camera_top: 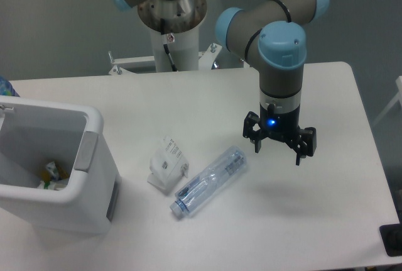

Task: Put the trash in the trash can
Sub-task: 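Move the gripper over the crumpled white paper and lower it, then close the gripper on the crumpled white paper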

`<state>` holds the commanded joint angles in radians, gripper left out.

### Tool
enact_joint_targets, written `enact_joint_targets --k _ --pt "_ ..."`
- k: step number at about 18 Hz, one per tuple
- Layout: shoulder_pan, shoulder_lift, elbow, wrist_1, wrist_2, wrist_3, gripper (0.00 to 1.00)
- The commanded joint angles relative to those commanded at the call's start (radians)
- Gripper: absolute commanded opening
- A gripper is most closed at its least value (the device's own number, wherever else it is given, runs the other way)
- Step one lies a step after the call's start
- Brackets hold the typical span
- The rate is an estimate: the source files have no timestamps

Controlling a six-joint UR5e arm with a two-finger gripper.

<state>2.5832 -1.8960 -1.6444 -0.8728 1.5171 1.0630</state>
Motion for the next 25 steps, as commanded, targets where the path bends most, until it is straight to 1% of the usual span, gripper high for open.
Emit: enact_joint_targets --k 3,5,8,10,13,15,17,19,20,23,25 --pt "-0.002 0.002 -0.005 0.002 -0.002 -0.005 1.00" --pt "-0.003 0.006 -0.026 0.006 -0.008 -0.006 1.00" --pt "-0.032 0.023 -0.080 0.011 -0.009 -0.029 1.00" --pt "-0.043 0.044 -0.132 0.023 -0.018 -0.121 1.00" --pt "-0.098 0.066 -0.175 0.026 -0.020 -0.138 1.00" --pt "-0.152 0.080 -0.192 0.025 -0.020 -0.173 1.00" --pt "-0.207 0.081 -0.202 0.025 -0.020 -0.233 1.00" --pt "-0.260 0.068 -0.216 0.023 -0.018 -0.248 1.00" --pt "-0.277 0.058 -0.231 0.026 -0.017 -0.249 1.00" --pt "-0.313 0.058 -0.267 0.026 -0.018 -0.249 1.00" --pt "-0.324 0.043 -0.267 0.037 -0.017 -0.247 1.00"
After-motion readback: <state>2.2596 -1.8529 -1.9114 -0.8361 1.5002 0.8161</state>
